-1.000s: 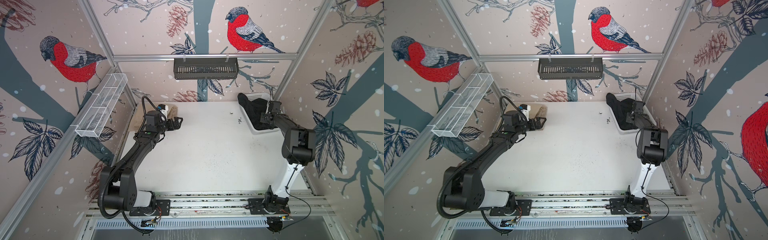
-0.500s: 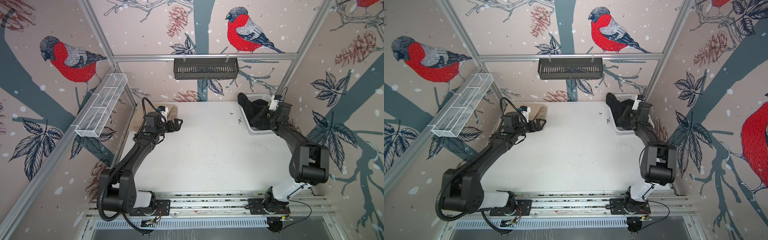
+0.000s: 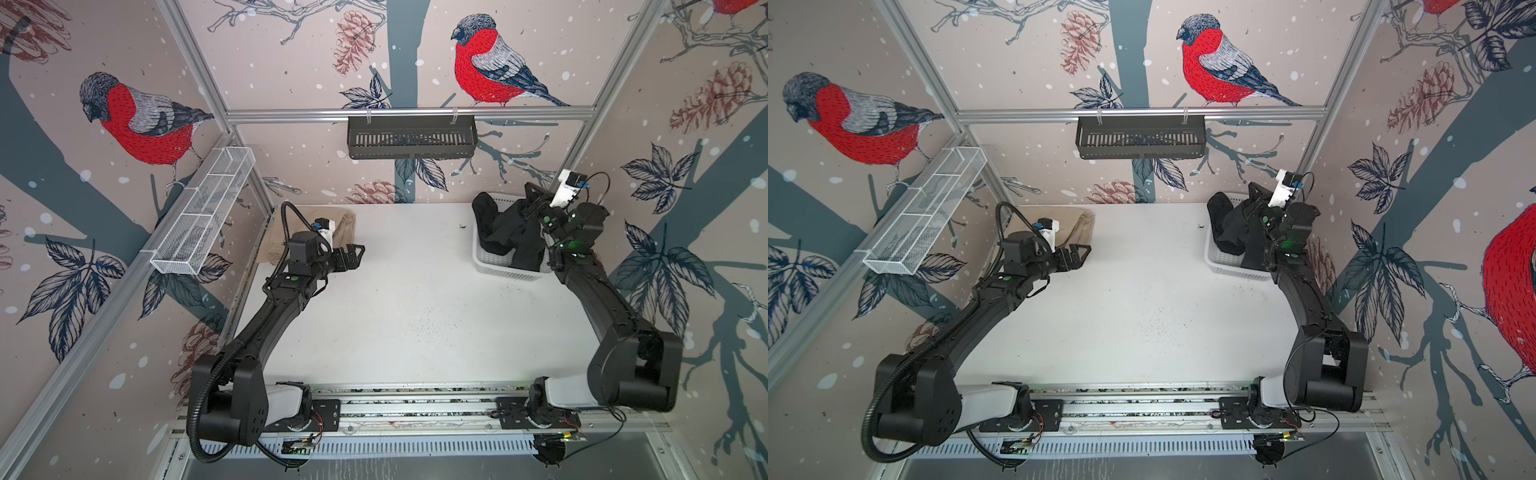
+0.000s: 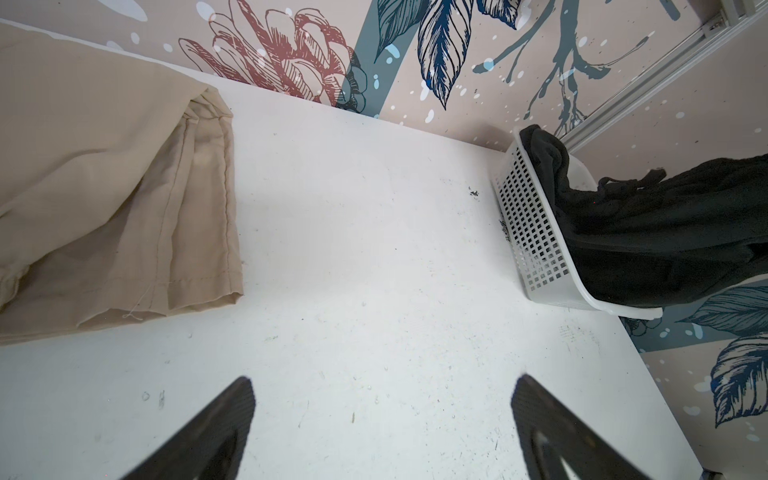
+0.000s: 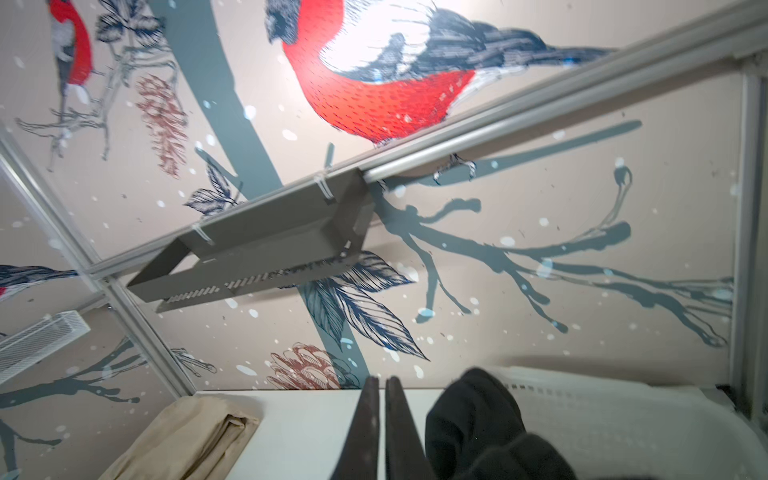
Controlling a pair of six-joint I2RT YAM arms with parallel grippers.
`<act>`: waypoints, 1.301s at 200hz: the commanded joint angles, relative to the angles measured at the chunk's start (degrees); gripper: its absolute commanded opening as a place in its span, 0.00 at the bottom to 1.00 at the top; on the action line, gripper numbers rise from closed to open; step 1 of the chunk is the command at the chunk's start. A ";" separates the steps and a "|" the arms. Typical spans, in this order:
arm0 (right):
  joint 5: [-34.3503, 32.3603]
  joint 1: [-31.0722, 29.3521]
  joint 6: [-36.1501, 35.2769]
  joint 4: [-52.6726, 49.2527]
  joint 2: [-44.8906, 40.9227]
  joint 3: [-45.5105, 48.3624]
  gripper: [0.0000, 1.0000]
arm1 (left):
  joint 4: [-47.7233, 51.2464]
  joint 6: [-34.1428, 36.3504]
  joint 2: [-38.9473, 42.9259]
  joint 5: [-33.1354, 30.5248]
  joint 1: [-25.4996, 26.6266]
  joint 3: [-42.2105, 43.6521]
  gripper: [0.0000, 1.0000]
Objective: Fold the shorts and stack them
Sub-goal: 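Lift the black shorts from the basket with the right gripper onto the table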
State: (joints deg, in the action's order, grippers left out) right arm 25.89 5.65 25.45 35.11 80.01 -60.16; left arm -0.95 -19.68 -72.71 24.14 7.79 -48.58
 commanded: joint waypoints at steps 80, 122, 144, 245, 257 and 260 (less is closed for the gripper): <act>9.96 -13.44 -6.85 4.86 -7.94 -14.05 0.02 | -2.61 0.45 6.00 -3.19 0.55 1.58 0.97; 12.08 -25.75 -12.70 -2.21 -7.94 -20.77 0.01 | 0.25 1.86 9.64 -7.28 0.56 0.32 0.97; 11.48 -32.00 -15.79 -5.87 -5.57 -21.13 0.01 | 3.98 3.18 11.78 -12.14 0.51 -1.32 0.97; 13.22 -45.13 -19.26 -21.92 30.77 -42.68 0.28 | 9.16 3.80 14.60 -14.21 0.56 -0.54 0.97; 13.64 -45.97 -20.78 -26.08 33.16 -47.22 0.41 | 9.39 2.48 13.87 -14.49 0.56 0.25 0.97; 13.59 -45.99 -20.65 -26.37 33.27 -47.66 0.48 | 9.30 1.99 13.59 -14.39 0.56 0.50 0.97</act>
State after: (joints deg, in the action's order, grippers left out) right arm 38.41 -39.07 8.38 13.98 110.76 -101.45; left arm 7.55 -16.14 -58.28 10.37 8.40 -49.23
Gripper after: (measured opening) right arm 0.346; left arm 0.968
